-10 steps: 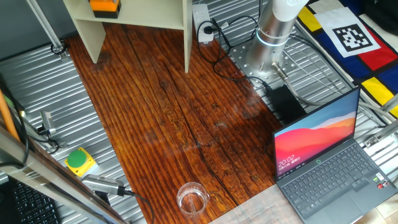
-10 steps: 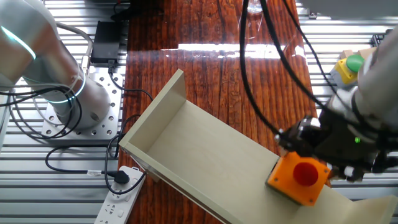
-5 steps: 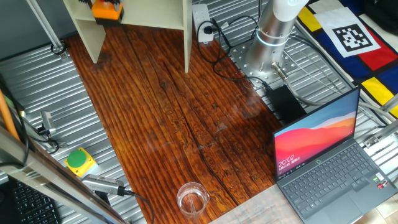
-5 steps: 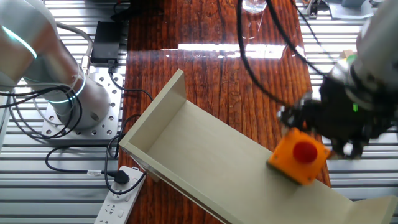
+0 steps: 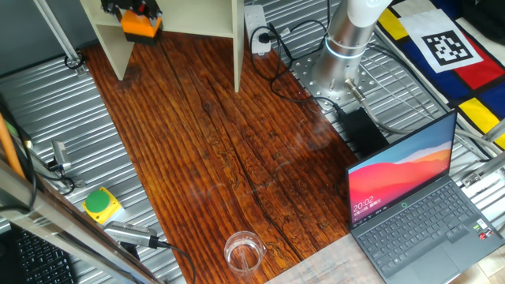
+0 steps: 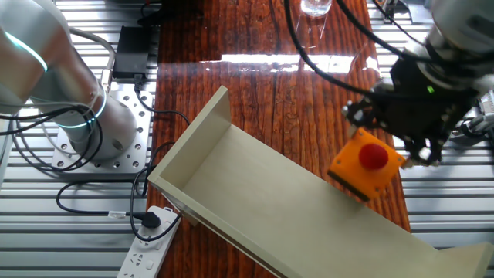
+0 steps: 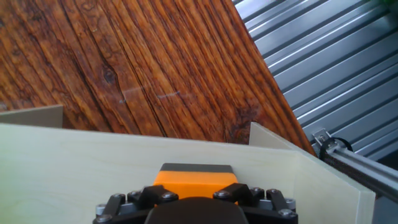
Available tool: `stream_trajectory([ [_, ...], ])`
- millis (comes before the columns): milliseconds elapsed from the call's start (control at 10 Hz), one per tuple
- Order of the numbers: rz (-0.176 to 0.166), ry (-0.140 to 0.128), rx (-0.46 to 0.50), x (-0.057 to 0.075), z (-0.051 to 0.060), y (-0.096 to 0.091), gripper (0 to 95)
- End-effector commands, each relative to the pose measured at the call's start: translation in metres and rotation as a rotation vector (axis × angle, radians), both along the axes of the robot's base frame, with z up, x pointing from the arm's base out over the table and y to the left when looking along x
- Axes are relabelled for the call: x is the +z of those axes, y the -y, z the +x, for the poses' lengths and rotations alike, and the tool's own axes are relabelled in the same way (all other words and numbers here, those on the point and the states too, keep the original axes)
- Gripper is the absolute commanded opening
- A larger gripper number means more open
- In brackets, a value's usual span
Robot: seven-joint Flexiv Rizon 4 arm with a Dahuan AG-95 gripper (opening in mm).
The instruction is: Take the object down from the shelf
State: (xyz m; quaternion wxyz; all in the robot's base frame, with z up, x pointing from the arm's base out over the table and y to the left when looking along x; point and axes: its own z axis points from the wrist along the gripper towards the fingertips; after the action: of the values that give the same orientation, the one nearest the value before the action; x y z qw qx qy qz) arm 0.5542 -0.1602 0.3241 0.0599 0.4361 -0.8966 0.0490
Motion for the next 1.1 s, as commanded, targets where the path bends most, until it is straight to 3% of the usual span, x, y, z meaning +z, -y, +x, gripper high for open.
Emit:
stream_trajectory([
  [100, -0.002, 0.012, -0.036, -0.005, -0.001, -0.016, 0.0],
  [300, 0.002, 0.033, -0.061, -0.013, -0.002, -0.03, 0.0],
  [600, 0.036, 0.062, -0.093, -0.033, -0.003, -0.044, 0.0],
  [1100, 0.084, 0.065, -0.097, -0.074, -0.006, -0.054, 0.0],
])
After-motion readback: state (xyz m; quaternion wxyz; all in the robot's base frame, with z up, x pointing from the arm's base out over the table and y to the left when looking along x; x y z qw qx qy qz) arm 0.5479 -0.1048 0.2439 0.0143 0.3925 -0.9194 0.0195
